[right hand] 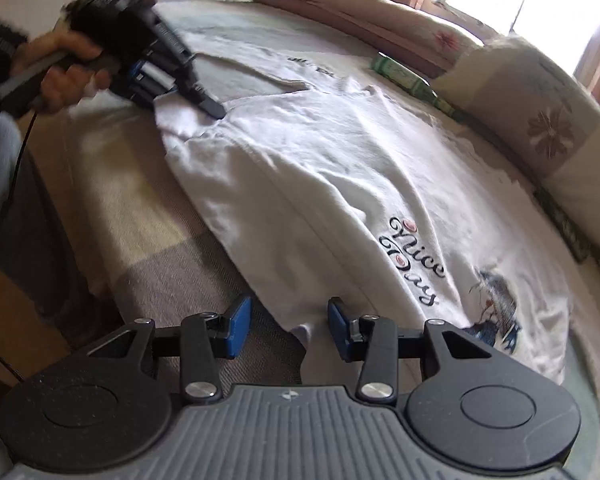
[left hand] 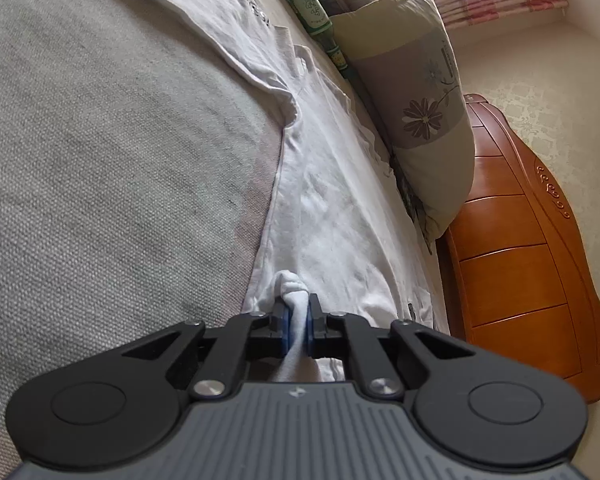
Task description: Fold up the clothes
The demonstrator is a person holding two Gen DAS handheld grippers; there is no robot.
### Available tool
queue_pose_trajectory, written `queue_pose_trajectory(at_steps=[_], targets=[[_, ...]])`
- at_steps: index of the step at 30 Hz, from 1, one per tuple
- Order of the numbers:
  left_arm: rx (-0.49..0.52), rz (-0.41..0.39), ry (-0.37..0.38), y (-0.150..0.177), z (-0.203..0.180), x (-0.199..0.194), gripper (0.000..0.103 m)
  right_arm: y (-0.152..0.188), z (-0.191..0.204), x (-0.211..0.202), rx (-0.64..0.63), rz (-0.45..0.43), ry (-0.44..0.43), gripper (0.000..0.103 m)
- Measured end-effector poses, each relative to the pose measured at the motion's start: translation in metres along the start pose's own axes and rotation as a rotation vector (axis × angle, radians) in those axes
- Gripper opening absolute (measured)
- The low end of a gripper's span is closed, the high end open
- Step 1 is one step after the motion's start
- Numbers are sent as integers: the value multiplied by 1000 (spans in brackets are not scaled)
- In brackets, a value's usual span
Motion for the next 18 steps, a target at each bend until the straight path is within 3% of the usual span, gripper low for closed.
queue_pose_trajectory(at_steps=[5, 8, 13, 14, 18], targets=[[8, 4, -8, 1, 0, -2, 9, 5, 0, -7, -148, 72, 64, 47], [11, 10, -7, 0, 0, -2, 9, 6, 6, -6, -235, 71, 96, 46], [2, 11, -11, 1, -1, -3, 9, 0, -6, 4, -115, 41, 39, 25], [-1, 10, -14, 1, -1, -3, 9, 0, -6, 5, -102, 33, 24, 17], [7, 9, -32, 5, -7, -8, 7, -2, -4, -2, -107, 36, 46, 9]])
Point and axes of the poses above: each gripper's, at about its wrist camera, not at the fingertips, and x roughly the way its jaws point, z to its left, y to its underside, the point moved 9 cm from there along x, roughly the way its jaws point, and after that the axes turned 9 degrees about -x, right-handed, at the moved point
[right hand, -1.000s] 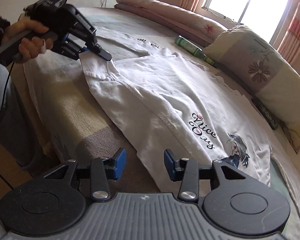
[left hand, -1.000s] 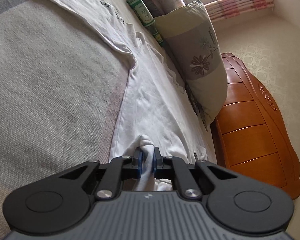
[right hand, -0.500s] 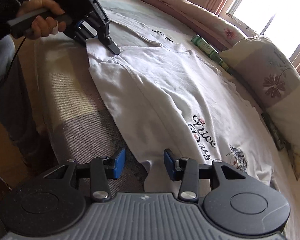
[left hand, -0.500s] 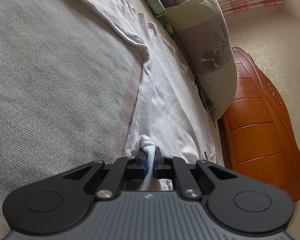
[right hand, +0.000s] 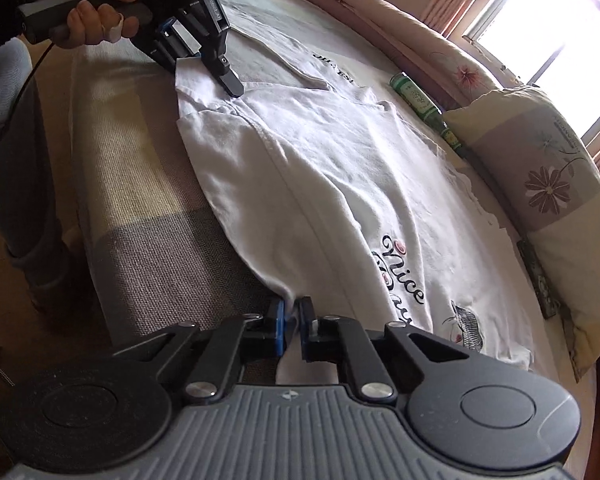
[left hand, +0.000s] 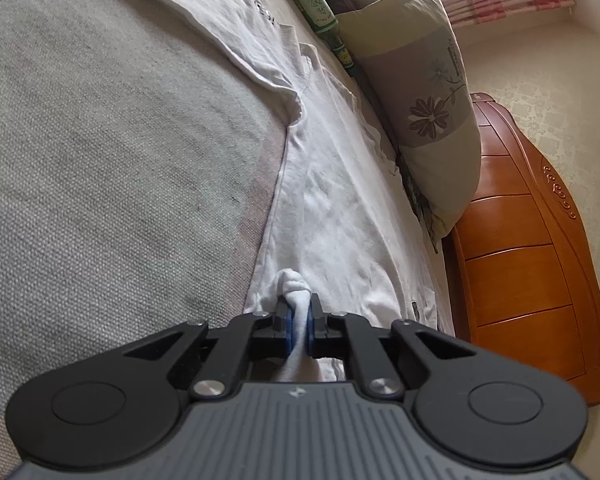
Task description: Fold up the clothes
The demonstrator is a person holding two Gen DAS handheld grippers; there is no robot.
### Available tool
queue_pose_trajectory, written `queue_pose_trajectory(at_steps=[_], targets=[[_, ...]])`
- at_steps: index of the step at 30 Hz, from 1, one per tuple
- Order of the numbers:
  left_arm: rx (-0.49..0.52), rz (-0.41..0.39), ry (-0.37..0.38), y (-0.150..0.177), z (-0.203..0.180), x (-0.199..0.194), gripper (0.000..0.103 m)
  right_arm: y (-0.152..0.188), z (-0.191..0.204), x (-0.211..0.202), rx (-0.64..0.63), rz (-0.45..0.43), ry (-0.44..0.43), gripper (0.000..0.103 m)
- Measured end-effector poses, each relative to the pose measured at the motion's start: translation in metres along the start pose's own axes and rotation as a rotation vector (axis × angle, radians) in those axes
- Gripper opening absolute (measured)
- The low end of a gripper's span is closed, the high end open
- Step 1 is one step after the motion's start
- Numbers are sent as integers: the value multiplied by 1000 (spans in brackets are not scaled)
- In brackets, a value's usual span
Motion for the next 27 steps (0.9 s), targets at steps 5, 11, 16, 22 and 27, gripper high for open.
queue_pose_trajectory(at_steps=[5, 11, 16, 22, 27], targets=[[57, 8, 32, 10, -24, -25, 6, -11, -5, -31, 54, -53, -39, 8], [102, 6, 30, 27, -46, -69, 6, -13, -1, -62, 104, -63, -178, 9], [166, 38, -81, 48, -40, -100, 6, -3, 21, -72, 146, -39, -350, 10], [301, -29, -166, 42, -56, -105, 17, -7, 0, -70, 218, -56, -236, 25], [417, 42, -141, 72, -75, -37, 27, 19, -52, -33, 507, 4, -109, 35]])
Point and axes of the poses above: each gripper's, at about its wrist camera, not at the fingertips, and x roughly the way its jaws point, z to its left, y to its underside, the point moved 9 cm from there along x, roughly the way its jaws point, and after that the axes turned 9 degrees about -x, right-handed, at the moved point
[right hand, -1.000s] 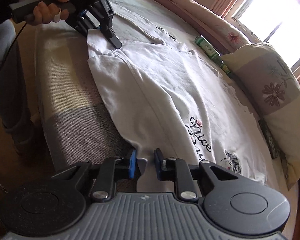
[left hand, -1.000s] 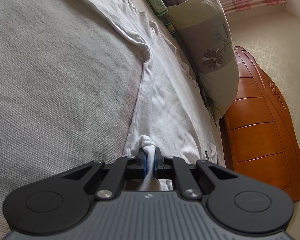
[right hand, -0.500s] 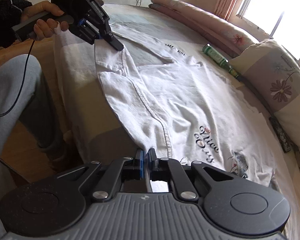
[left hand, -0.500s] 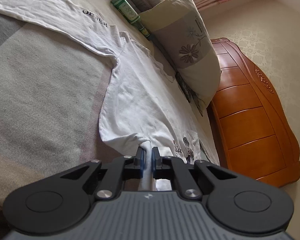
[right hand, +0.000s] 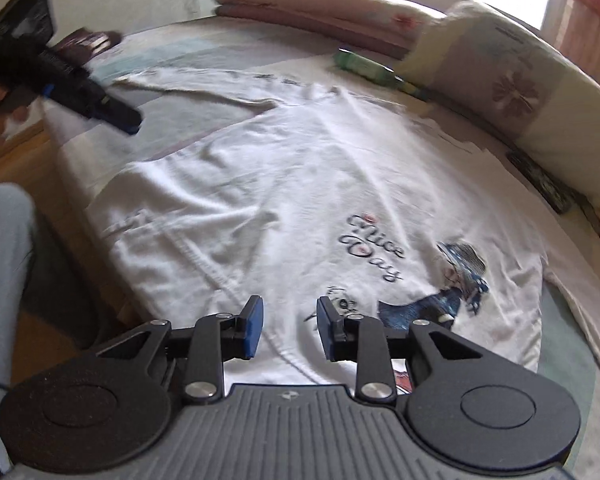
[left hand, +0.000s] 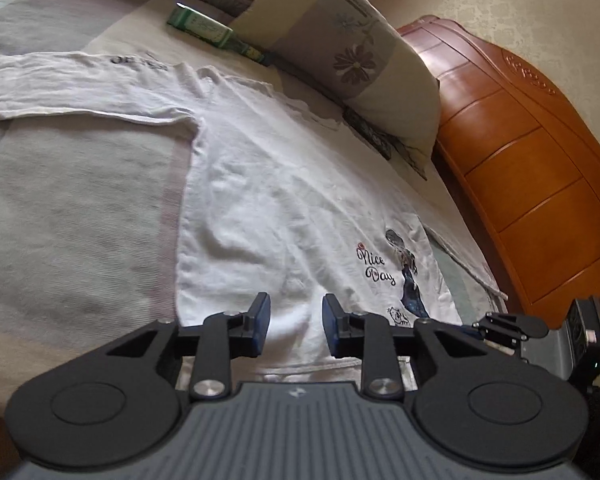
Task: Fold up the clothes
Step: 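Release the shirt and pull both open grippers back over the shirt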
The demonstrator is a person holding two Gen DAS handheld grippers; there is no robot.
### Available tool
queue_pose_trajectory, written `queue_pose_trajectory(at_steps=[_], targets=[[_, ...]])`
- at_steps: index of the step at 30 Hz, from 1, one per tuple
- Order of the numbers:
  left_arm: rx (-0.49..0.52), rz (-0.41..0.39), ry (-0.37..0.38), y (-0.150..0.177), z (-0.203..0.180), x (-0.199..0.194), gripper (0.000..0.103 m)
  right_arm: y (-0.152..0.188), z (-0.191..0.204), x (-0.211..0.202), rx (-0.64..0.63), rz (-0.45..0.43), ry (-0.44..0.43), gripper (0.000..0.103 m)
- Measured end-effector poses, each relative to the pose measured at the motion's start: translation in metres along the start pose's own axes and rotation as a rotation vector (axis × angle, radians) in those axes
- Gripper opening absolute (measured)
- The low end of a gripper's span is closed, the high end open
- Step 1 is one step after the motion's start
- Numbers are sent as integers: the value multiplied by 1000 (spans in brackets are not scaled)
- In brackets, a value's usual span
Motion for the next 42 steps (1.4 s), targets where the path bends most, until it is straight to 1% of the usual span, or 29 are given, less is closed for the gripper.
queue_pose_trajectory(at_steps=[2, 4, 6, 7, 8, 9, 11, 12, 13, 14, 15, 17, 19, 20, 22, 23, 25, 26, 27, 28, 29, 31, 33, 35, 37, 38, 40, 41, 42], targets=[[32, 33, -22, 13, -1, 27, 27, 17, -25, 5, 93, 20, 49, 35], [32, 59, -81, 25, 12, 41, 27, 40, -47, 6, 162, 57, 86, 36], [30, 38, -52, 30, 22, 34, 26, 68, -62, 6, 199, 111, 109, 45], [19, 38, -62, 30, 30, 27, 24, 86, -68, 5, 213, 145, 125, 45], [9, 38, -86, 29, 38, 19, 18, 97, -72, -3, 227, 115, 114, 49], [-1, 36, -112, 28, 45, 11, 17, 106, -74, -10, 248, 113, 95, 51], [-2, 45, -166, 25, 53, -2, 17, 119, -77, -23, 259, 132, 102, 52], [8, 56, -196, 24, 55, -7, 17, 123, -76, -29, 262, 154, 106, 55], [39, 59, -212, 22, 49, -8, 18, 126, -75, -33, 262, 172, 109, 56], [76, 59, -223, 19, 41, -7, 26, 125, -74, -36, 259, 176, 112, 56], [113, 59, -234, 17, 32, -7, 40, 121, -74, -39, 255, 159, 114, 56], [238, 40, -222, 11, 0, 4, 50, 105, -77, -40, 257, 95, 115, 57], [348, 27, -191, 9, -34, 21, 55, 84, -84, -33, 251, 43, 122, 62], [397, 27, -181, 11, -49, 32, 60, 76, -88, -23, 256, 31, 123, 65], [487, 34, -172, 17, -71, 55, 64, 62, -95, -4, 269, 9, 125, 65], [513, 48, -187, 23, -72, 66, 65, 58, -98, 8, 286, 11, 119, 65], [555, 81, -224, 36, -69, 84, 65, 62, -100, 23, 289, 42, 135, 65], [565, 86, -243, 41, -60, 85, 65, 64, -100, 31, 289, 58, 144, 65], [573, 88, -263, 46, -50, 84, 65, 66, -99, 31, 283, 46, 149, 66], [603, 71, -265, 49, -42, 75, 65, 69, -98, 29, 281, 31, 153, 68], [616, 68, -290, 51, -32, 66, 67, 73, -97, 26, 279, 23, 157, 70], [566, 89, -331, 52, -13, 46, 71, 80, -95, 21, 272, 11, 165, 73], [535, 113, -386, 49, 1, 29, 73, 82, -94, 20, 273, 9, 172, 78], [507, 135, -426, 40, 5, 23, 73, 80, -94, 19, 285, 21, 185, 79], [511, 86, -412, 27, -5, 24, 71, 70, -91, 17, 305, 30, 204, 80], [508, 61, -385, 19, -12, 28, 71, 60, -86, 14, 310, 3, 196, 80], [497, 12, -326, 3, -26, 43, 72, 36, -71, 12, 325, -61, 157, 83], [496, -10, -302, -4, -33, 54, 73, 25, -62, 14, 326, -81, 136, 85], [494, -27, -287, -11, -37, 66, 73, 14, -51, 21, 315, -94, 111, 86]])
Point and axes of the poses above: each gripper's, at about its wrist camera, not at the fingertips, and x roughly the way its jaws point, z to its left, y to its underside, the point moved 9 cm from there along x, roughly the way its jaws point, and after that the axes turned 9 degrees about -x, right-handed, at the moved point
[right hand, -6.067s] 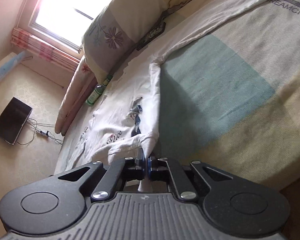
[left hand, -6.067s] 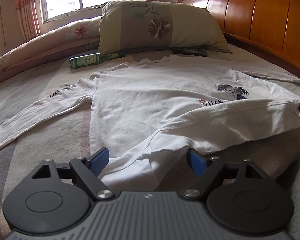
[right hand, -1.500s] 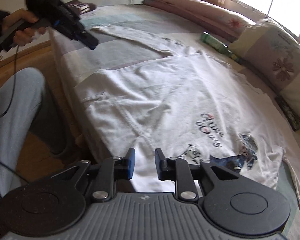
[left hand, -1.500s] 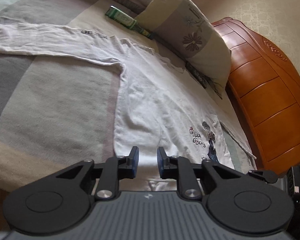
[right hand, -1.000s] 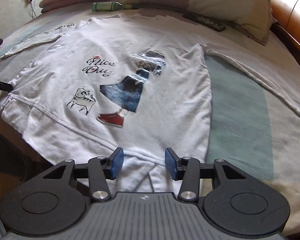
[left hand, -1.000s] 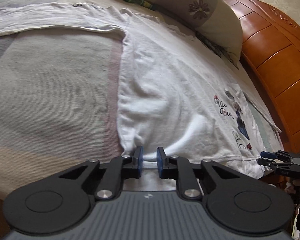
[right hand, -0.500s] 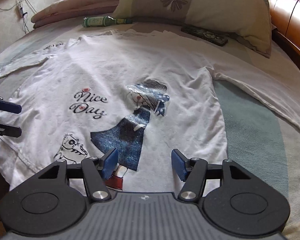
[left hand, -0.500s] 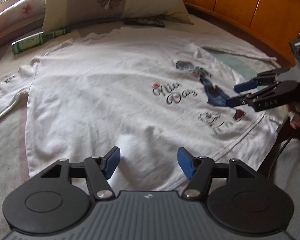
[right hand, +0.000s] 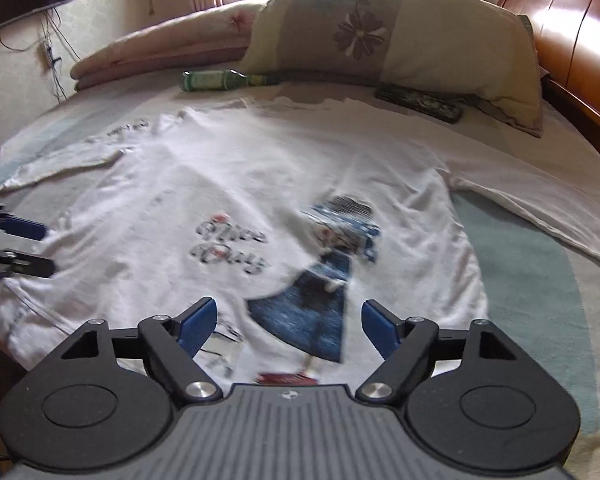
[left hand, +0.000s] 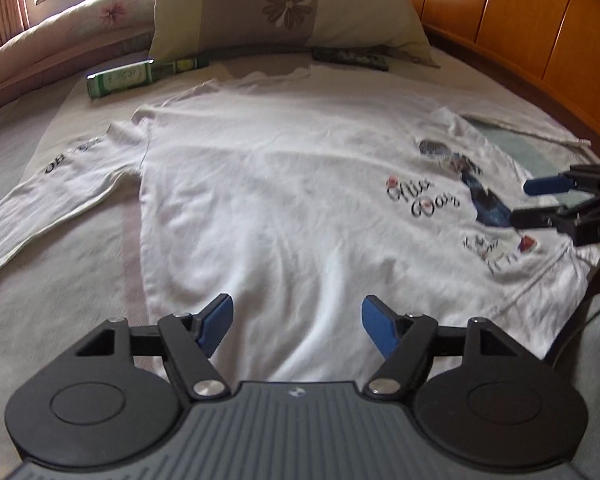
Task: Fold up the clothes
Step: 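Release the shirt and pull both open grippers back over the shirt, then hover both open grippers over the flattened shirt body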
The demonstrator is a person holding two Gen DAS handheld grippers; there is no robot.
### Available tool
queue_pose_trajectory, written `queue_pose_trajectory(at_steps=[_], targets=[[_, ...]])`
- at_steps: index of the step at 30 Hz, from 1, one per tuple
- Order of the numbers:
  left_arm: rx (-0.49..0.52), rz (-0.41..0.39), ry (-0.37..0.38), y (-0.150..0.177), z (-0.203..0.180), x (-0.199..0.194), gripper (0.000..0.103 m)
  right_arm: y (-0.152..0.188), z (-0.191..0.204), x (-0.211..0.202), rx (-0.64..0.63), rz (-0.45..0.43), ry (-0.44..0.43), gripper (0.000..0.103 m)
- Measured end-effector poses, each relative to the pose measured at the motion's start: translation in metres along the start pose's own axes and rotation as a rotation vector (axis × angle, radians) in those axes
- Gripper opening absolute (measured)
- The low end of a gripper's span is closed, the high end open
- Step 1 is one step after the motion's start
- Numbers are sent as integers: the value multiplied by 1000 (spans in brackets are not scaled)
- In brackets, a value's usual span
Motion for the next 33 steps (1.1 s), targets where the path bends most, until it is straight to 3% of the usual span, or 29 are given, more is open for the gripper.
queue_pose_trajectory(at_steps=[4, 6, 8, 12, 15, 17, 22, 29, 33], targets=[[-44, 2, -37, -11, 4, 39, 72, -3, 45, 36, -45, 59, 18, 86], [-8, -9, -73, 0, 11, 35, 75, 9, 58, 46, -51, 92, 38, 90], [-57, 5, -88, 16, 27, 23, 83, 21, 67, 41, -68, 64, 60, 100], [-105, 34, -107, 36, 48, -4, 83, 32, 67, 32, -59, 7, 73, 103], [-87, 31, -113, 20, 44, -9, 82, 31, 66, 33, -58, 0, 75, 103], [-52, -16, -61, 2, 33, -6, 83, 31, 66, 33, -55, -6, 81, 103], [-38, -19, 24, -21, 14, 40, 83, 31, 67, 33, -53, -15, 84, 103], [-139, -35, -57, -9, 72, 30, 83, 32, 66, 32, -52, -23, 82, 103], [-126, -23, -57, -29, 73, 23, 83, 31, 66, 34, -49, -27, 92, 103]])
Point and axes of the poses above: each gripper's, at about its wrist camera, not at the fingertips, and x roughly the way its jaws point, z to its left, y to its underside, the point moved 9 cm from there along x, roughly the way its jaws point, and after that the axes turned 9 degrees about -x, right-handed, at the moved point
